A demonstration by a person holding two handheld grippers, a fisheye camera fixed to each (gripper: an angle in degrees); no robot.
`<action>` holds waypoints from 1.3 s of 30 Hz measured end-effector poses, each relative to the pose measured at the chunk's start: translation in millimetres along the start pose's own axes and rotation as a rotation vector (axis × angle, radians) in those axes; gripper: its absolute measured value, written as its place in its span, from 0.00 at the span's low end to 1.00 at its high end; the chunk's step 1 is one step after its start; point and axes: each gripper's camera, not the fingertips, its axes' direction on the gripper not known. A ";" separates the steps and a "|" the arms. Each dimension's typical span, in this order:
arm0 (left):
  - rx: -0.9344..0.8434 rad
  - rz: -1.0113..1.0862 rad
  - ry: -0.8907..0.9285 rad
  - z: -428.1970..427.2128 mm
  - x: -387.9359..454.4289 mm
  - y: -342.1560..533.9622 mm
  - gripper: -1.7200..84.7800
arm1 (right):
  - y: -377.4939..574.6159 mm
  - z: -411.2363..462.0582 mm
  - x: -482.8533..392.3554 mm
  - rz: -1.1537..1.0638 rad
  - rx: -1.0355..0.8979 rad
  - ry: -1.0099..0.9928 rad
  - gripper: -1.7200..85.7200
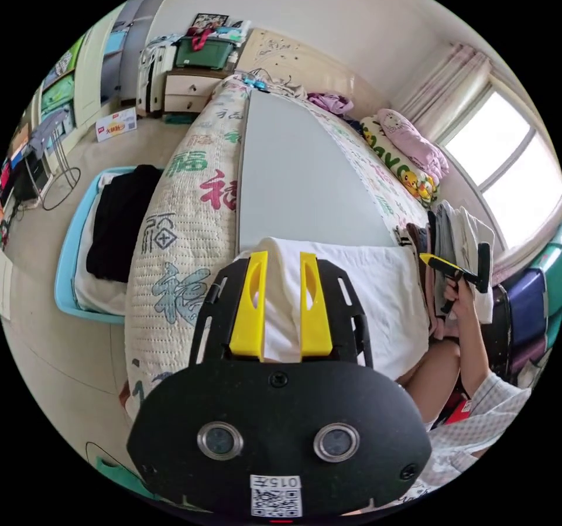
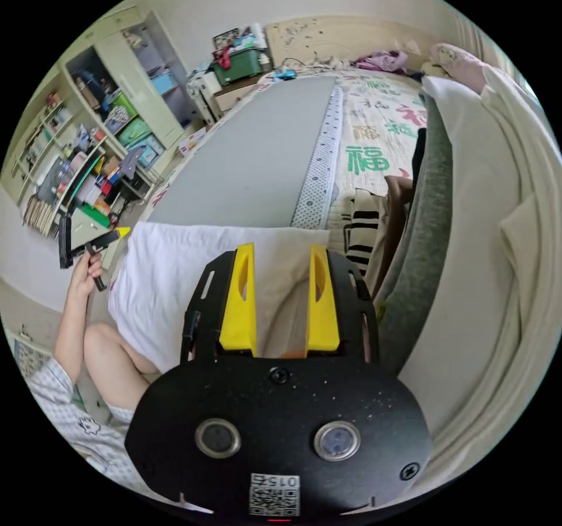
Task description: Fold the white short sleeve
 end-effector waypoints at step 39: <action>0.178 -0.158 0.195 -7.3 -107.9 -16.6 0.06 | 70.7 45.2 -104.0 -0.191 0.352 0.260 0.08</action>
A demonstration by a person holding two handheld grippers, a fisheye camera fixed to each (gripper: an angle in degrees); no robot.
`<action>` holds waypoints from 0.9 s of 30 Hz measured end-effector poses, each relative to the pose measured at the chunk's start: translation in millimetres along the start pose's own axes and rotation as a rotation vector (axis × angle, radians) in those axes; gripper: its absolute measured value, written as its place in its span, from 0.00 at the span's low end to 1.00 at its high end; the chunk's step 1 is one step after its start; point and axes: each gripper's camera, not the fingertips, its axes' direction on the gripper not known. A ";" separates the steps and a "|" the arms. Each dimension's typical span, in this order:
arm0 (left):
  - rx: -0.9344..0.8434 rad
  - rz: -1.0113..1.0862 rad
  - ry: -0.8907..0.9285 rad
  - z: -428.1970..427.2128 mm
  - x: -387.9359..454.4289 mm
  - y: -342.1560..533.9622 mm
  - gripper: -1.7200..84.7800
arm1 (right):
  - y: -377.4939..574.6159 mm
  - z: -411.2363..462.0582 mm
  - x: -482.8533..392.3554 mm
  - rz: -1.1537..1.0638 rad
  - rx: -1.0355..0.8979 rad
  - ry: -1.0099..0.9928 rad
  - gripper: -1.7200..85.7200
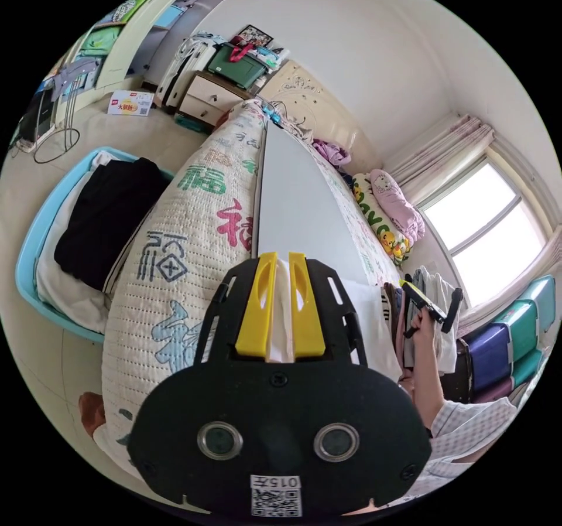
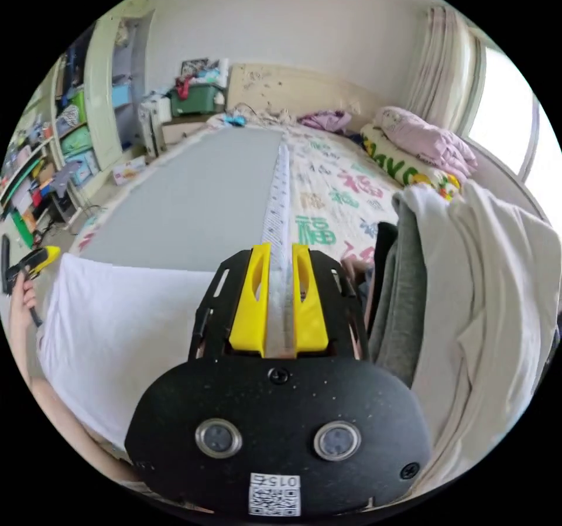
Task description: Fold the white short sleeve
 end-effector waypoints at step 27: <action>-0.161 -0.024 -0.068 37.6 1.6 -20.0 0.02 | 236.2 -70.0 -281.9 -0.985 -0.077 -0.655 0.01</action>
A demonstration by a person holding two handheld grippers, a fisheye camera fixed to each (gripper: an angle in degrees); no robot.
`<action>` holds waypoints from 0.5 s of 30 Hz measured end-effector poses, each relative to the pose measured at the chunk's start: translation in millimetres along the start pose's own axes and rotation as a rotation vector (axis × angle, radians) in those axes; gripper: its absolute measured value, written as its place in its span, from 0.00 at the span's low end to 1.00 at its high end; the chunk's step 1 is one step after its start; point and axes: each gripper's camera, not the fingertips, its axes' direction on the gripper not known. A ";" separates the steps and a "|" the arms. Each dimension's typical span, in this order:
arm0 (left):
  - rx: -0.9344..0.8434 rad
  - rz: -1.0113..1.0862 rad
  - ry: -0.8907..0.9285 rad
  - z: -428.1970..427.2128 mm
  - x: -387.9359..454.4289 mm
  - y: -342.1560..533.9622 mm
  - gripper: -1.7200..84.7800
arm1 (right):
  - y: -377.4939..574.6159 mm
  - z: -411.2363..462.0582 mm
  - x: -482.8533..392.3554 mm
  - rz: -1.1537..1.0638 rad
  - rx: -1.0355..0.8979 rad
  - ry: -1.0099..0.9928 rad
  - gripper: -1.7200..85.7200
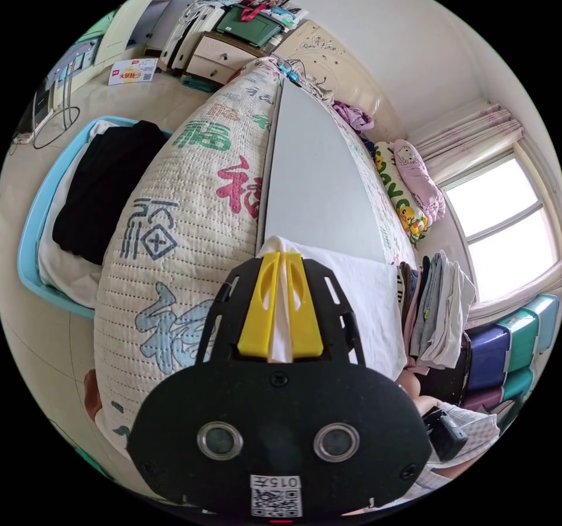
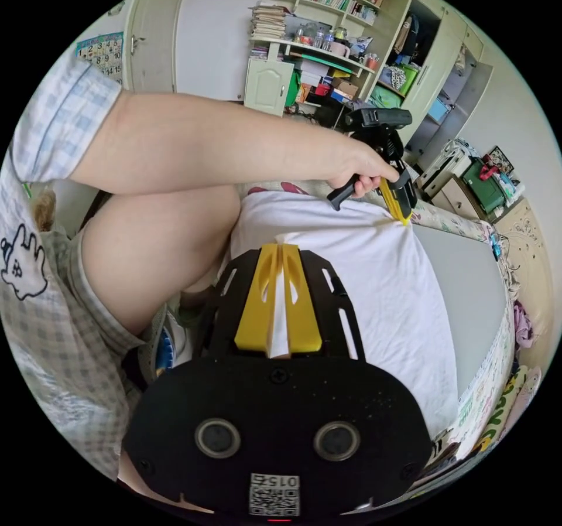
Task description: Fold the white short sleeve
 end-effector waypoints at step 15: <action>0.032 0.006 -0.074 0.3 10.6 7.3 0.01 | 11.7 26.6 -14.6 0.008 -0.065 -0.127 0.01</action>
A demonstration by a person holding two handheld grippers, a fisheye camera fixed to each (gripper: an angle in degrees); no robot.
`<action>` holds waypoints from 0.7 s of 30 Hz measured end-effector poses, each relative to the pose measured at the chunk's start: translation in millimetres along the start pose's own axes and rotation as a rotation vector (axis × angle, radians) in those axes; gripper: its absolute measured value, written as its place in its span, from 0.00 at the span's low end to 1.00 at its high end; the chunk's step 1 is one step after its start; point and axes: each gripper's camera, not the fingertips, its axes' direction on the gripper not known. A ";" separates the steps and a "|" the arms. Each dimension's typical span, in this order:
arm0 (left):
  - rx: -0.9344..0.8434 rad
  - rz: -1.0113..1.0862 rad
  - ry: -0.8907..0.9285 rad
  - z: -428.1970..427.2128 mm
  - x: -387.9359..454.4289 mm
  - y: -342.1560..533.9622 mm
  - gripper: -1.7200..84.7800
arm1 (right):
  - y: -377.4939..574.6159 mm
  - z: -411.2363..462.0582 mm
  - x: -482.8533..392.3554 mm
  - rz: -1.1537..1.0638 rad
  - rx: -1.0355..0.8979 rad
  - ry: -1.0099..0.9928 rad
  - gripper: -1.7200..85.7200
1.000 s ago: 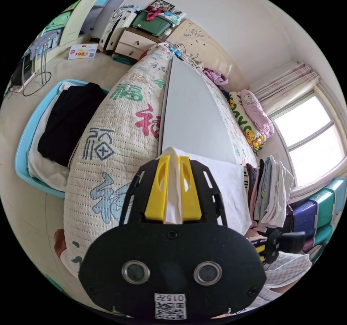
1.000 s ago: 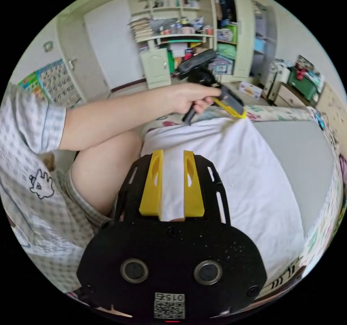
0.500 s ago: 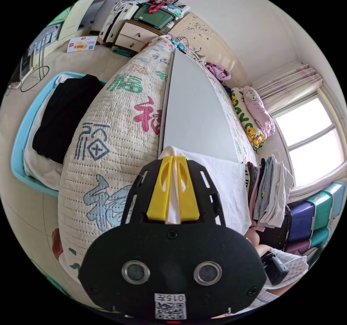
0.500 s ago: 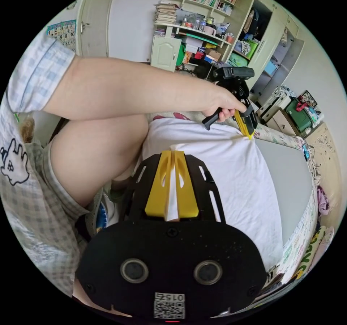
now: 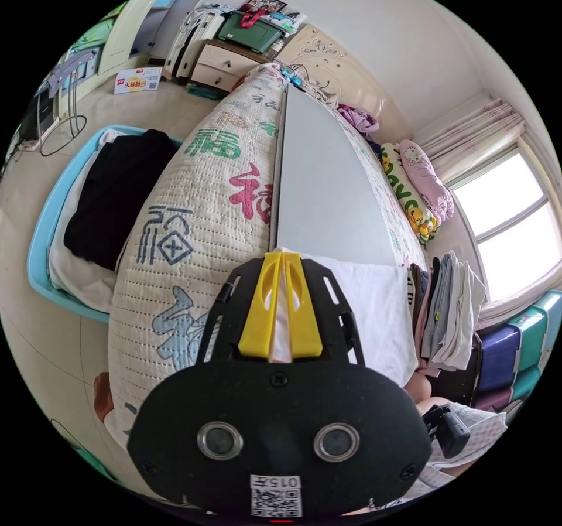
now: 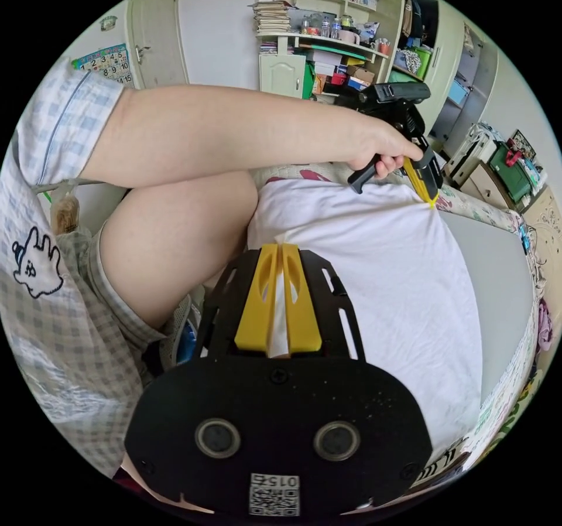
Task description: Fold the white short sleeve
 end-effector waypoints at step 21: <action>0.001 0.138 -0.160 11.3 58.0 22.2 0.02 | 7.3 -19.3 8.5 0.023 0.005 -0.035 0.01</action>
